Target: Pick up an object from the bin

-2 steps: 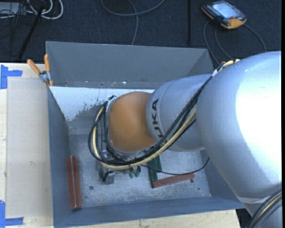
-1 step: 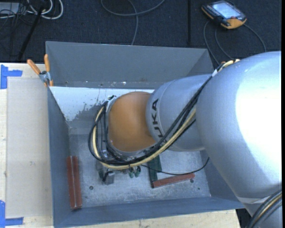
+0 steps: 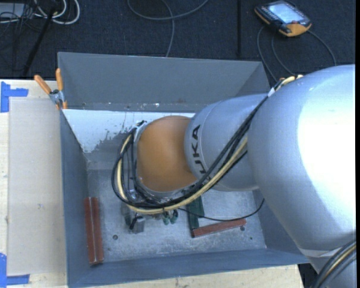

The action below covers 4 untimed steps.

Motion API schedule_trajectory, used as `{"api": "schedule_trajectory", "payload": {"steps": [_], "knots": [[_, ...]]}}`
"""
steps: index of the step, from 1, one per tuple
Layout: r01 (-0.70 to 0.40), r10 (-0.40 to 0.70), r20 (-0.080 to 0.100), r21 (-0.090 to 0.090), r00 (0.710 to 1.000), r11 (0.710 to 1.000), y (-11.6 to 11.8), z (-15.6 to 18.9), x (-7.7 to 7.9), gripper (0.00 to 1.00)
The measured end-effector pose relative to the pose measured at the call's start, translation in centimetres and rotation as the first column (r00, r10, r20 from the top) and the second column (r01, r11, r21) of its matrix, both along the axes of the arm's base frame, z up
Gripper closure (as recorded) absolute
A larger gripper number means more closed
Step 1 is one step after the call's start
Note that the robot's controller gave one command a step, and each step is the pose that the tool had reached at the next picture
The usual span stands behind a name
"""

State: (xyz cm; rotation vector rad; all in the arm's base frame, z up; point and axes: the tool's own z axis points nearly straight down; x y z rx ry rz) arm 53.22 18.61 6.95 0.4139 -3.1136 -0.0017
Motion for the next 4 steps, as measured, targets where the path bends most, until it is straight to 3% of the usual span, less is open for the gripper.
{"api": "schedule_trajectory", "payload": {"steps": [1,2,3,4], "knots": [[-0.091,0.091,-0.009,-0.004,0.996,0.996,0.9,3.9,-1.7,1.00],[-0.040,0.040,0.002,0.001,0.999,0.999,1.5,7.7,1.0,1.00],[0.275,-0.275,-0.005,-0.005,0.962,0.962,-3.6,0.6,-3.7,0.00],[0.276,-0.276,-0.002,-0.002,0.961,0.961,-3.6,0.7,-3.5,1.00]]}}
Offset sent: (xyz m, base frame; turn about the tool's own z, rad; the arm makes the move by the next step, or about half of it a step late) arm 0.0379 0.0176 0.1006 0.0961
